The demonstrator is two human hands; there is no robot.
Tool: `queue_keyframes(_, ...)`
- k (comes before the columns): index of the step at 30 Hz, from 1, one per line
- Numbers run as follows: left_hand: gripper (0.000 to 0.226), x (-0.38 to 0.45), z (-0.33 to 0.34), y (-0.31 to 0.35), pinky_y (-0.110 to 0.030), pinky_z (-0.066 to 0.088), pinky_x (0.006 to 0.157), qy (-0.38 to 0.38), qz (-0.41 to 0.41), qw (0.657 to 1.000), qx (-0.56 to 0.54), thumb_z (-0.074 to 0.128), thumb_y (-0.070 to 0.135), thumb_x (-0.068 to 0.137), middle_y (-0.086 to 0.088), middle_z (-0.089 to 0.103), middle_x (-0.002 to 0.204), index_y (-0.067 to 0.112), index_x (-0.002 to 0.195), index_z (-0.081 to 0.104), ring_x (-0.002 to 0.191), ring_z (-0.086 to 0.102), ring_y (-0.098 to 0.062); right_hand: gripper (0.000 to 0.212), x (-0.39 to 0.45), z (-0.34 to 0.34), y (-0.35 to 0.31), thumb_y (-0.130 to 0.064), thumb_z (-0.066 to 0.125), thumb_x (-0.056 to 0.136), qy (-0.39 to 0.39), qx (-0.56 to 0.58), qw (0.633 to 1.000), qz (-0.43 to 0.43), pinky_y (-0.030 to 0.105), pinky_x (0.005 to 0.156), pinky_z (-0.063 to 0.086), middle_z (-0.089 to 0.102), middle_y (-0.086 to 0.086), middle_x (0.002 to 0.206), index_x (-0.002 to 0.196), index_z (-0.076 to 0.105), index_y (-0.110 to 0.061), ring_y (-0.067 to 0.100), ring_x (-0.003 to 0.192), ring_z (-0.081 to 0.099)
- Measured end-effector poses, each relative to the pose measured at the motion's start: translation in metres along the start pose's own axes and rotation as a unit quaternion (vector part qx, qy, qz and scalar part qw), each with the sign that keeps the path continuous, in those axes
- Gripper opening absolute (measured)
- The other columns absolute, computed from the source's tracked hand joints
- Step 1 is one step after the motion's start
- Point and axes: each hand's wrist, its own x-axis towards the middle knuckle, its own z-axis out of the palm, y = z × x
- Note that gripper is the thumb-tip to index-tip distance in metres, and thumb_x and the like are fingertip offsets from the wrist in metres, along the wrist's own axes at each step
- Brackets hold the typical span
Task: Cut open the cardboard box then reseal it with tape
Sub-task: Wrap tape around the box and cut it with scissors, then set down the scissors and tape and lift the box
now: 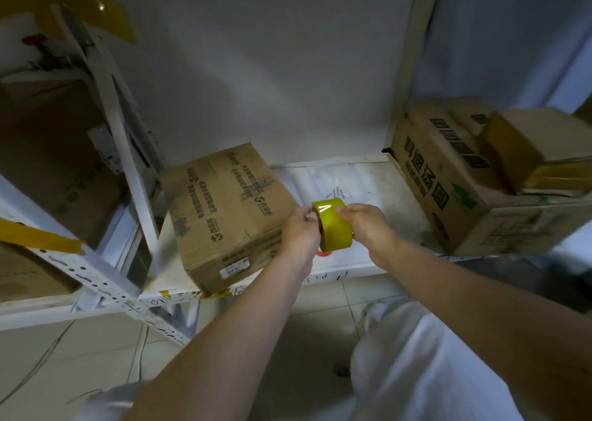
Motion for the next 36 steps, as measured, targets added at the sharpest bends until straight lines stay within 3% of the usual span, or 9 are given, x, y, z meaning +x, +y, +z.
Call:
queue_keyframes(5,0.024,0.031,0.009,-0.023,-0.036,0.052,0.086,0.071,0.003,0.983,0.17,0.047,0.004,0.09,-0.015,0.07,0.104,0.01,0.093,0.071,0.098,0.064,-0.032,0.008,0.026,-0.039,0.013,-0.018,0.061,0.092,0.098,0.018,0.994,0.036,0.026,0.06,0.039,0.053,0.005,0.077,0.086,0.06,-0.013,0.017,0.068,0.05)
queue_keyframes(9,0.027,0.045,0.013,-0.04,-0.028,0.046,0.084,0.019,0.045,0.934,0.353,0.048,0.007,0.093,-0.007,0.067,0.112,0.012,0.105,0.071,0.105,0.061,-0.027,0.013,0.052,-0.061,0.027,-0.022,0.058,0.094,0.148,-0.011,0.988,0.05,0.026,0.067,0.04,0.057,0.008,0.098,0.103,0.062,-0.013,0.021,0.085,0.053)
queue_keyframes(13,0.033,0.06,0.032,-0.054,-0.03,0.05,0.085,-0.057,0.091,0.849,0.517,0.049,0.007,0.091,-0.009,0.065,0.119,0.019,0.117,0.066,0.109,0.061,-0.028,0.021,0.075,-0.071,0.042,-0.035,0.056,0.092,0.167,-0.086,0.981,0.047,0.036,0.088,0.044,0.064,0.011,0.104,0.098,0.068,-0.018,0.029,0.1,0.058)
queue_keyframes(18,0.051,0.079,0.059,-0.061,-0.037,0.046,0.096,-0.1,0.117,0.659,0.737,0.057,0.004,0.087,-0.019,0.05,0.134,0.009,0.137,0.045,0.122,0.052,-0.032,0.021,0.097,-0.087,0.047,-0.041,0.057,0.091,0.173,-0.143,0.974,0.036,0.031,0.075,0.04,0.056,0.001,0.076,0.094,0.067,-0.023,0.022,0.082,0.052)
queue_keyframes(21,0.058,0.092,0.069,-0.062,-0.04,0.042,0.099,-0.1,0.085,0.596,0.792,0.059,0.014,0.089,-0.021,0.042,0.142,0.013,0.142,0.037,0.127,0.046,-0.035,0.026,0.108,-0.095,0.048,-0.042,0.058,0.09,0.175,-0.16,0.97,0.049,0.03,0.073,0.04,0.057,0.001,0.075,0.096,0.069,-0.019,0.022,0.081,0.053)
queue_keyframes(23,0.049,0.097,0.07,-0.062,-0.036,0.044,0.091,-0.098,0.069,0.586,0.801,0.057,0.014,0.091,-0.017,0.05,0.137,0.014,0.139,0.044,0.122,0.051,-0.031,0.034,0.112,-0.099,0.047,-0.043,0.059,0.089,0.179,-0.167,0.968,0.059,0.031,0.077,0.043,0.063,0.005,0.088,0.106,0.071,-0.016,0.025,0.089,0.059)
queue_keyframes(26,0.036,0.1,0.066,-0.065,-0.03,0.043,0.086,-0.105,0.072,0.625,0.771,0.048,0.013,0.096,-0.011,0.057,0.13,0.013,0.132,0.052,0.116,0.056,-0.024,0.036,0.117,-0.099,0.047,-0.043,0.06,0.089,0.182,-0.166,0.967,0.067,0.03,0.08,0.045,0.068,0.009,0.1,0.11,0.071,-0.017,0.028,0.099,0.062)
queue_keyframes(31,0.044,0.09,0.065,-0.06,-0.032,0.047,0.089,-0.073,0.098,0.639,0.76,0.053,0.005,0.09,-0.011,0.06,0.124,0.013,0.133,0.048,0.114,0.057,-0.026,0.035,0.116,-0.093,0.047,-0.044,0.06,0.089,0.17,-0.171,0.967,0.076,0.031,0.083,0.046,0.068,0.009,0.106,0.11,0.07,-0.018,0.027,0.102,0.062)
queue_keyframes(36,0.039,0.08,0.063,-0.062,-0.031,0.043,0.095,-0.092,0.094,0.591,0.796,0.056,0.008,0.091,-0.011,0.059,0.126,0.009,0.13,0.052,0.117,0.055,-0.025,0.032,0.105,-0.09,0.044,-0.041,0.059,0.091,0.163,-0.168,0.969,0.073,0.033,0.087,0.048,0.067,0.008,0.106,0.112,0.069,-0.018,0.027,0.102,0.06)
